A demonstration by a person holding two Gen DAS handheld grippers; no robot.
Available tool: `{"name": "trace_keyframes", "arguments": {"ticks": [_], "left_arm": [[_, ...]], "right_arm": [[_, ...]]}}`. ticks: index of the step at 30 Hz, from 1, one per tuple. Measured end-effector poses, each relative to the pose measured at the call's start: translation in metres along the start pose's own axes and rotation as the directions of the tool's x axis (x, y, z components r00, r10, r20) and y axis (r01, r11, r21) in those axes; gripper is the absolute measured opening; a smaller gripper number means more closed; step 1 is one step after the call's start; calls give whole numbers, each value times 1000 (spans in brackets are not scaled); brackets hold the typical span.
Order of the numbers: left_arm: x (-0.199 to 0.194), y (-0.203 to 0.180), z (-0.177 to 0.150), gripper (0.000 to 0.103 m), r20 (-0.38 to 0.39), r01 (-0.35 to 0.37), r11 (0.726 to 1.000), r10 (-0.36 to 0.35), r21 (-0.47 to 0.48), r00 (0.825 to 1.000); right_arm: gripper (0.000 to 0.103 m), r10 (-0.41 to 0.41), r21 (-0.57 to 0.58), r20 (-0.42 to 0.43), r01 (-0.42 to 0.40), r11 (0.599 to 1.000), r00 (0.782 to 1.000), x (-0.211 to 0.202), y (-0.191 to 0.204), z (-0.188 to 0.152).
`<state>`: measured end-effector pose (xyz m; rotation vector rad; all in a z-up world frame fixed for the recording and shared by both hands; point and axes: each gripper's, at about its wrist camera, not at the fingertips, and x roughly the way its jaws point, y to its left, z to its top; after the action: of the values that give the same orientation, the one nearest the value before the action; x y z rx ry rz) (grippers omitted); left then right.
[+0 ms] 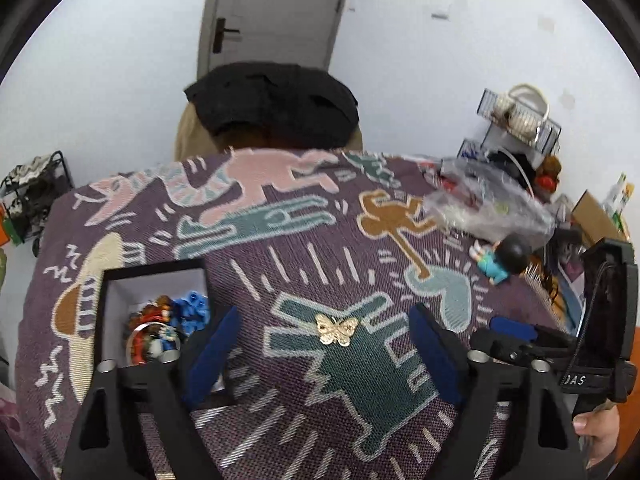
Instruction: Organize jewelry
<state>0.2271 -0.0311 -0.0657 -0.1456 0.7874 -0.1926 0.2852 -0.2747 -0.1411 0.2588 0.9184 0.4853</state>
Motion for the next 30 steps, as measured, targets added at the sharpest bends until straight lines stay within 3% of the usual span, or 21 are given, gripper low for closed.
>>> {"name": "trace_keyframes", "arguments": {"ticks": [2,6,11,19,23,30], "left_arm": [[10,-3,-1,79,-28,3,1000,-3,3,1000],[24,-13,-2,78,-52,1,1000,1,29,999],[40,-12,-1,56,-98,-5,1000,7,21,995],[49,-1,2,51,-106,-18,1000,16,-12,994],[51,2,4,51,-106,-14,1000,11,-21,994],[59,-4,3,51,-125,-11,1000,10,-7,992]], "right_arm": [[67,-6,8,-36,7,1000,999,8,-5,-1],[64,-44,-16,-67,43,999,997,22,-6,-2],[49,-73,-48,-109,68,997,991,41,-2,0],[38,-218,-174,-104,198,965,970,55,14,-4],[14,-280,-238,-85,253,938,956,57,20,-7],[13,-225,-175,-62,211,962,972,46,4,-5]]}}
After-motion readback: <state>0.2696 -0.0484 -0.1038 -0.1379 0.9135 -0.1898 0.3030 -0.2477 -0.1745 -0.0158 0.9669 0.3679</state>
